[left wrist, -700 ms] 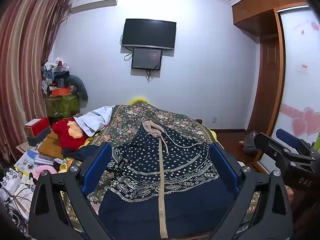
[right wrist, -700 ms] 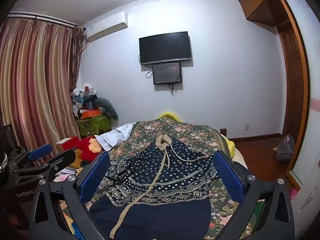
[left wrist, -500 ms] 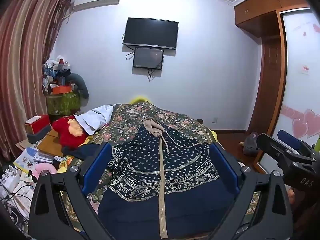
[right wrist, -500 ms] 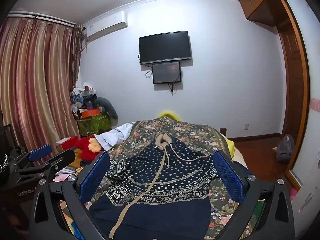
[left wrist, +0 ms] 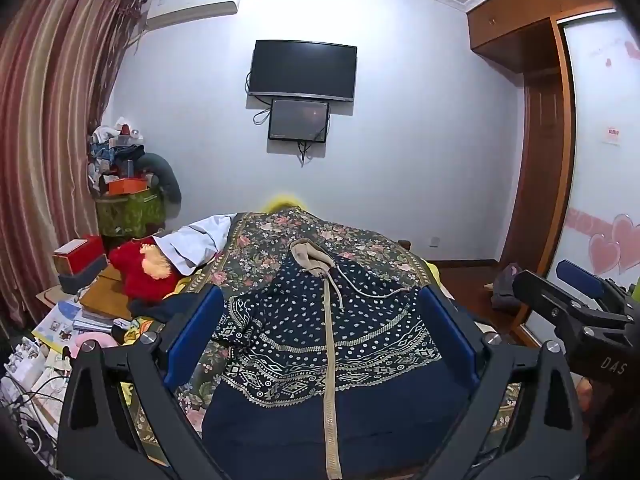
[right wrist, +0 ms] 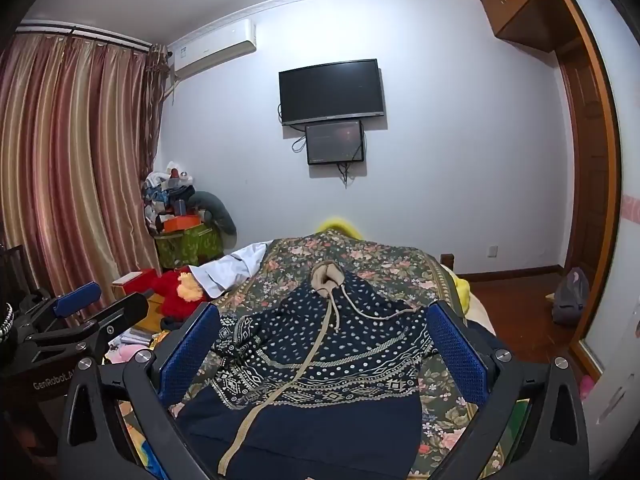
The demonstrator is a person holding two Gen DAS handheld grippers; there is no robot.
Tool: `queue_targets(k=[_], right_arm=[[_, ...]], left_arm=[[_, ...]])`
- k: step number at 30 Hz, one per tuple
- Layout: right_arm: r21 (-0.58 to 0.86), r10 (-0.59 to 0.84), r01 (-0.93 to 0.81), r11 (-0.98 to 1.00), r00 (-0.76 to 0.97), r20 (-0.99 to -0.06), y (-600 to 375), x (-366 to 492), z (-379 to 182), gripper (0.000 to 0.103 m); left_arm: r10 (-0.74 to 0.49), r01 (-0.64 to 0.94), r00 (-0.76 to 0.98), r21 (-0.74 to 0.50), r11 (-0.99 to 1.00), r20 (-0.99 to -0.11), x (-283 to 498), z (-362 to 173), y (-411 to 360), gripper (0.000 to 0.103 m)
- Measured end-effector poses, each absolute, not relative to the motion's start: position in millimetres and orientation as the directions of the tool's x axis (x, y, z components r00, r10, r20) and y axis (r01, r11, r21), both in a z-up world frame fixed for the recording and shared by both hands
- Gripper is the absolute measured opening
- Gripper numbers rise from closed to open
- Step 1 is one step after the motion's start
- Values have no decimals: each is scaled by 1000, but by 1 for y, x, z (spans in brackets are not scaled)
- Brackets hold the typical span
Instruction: Fold large clothes
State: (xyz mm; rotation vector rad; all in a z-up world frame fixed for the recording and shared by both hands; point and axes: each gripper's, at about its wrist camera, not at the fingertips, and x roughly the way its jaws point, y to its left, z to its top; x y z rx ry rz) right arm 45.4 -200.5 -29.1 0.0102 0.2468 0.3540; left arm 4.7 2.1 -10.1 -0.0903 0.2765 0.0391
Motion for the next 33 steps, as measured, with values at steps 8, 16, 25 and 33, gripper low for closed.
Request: queue_targets(k=[8, 16, 25, 33], right_arm=[[54, 344, -342, 938, 909, -236, -203, 44, -30, 103], [53, 344, -341, 938, 909, -237, -203, 43, -28, 103], [53, 344, -342, 938, 908, -237, -203, 43, -27, 103], [53, 344, -341, 939, 909, -236, -203, 42, -28, 103]], left_arm=[[28, -48, 962, -68, 997, -270, 3, -6, -5, 99], [28, -48, 963, -67, 997, -270, 3, -5, -5, 99], [28, -48, 963, -69, 996, -268, 3, -3, -4, 99], [28, -49, 963, -69, 996, -268, 3, -3, -4, 99]])
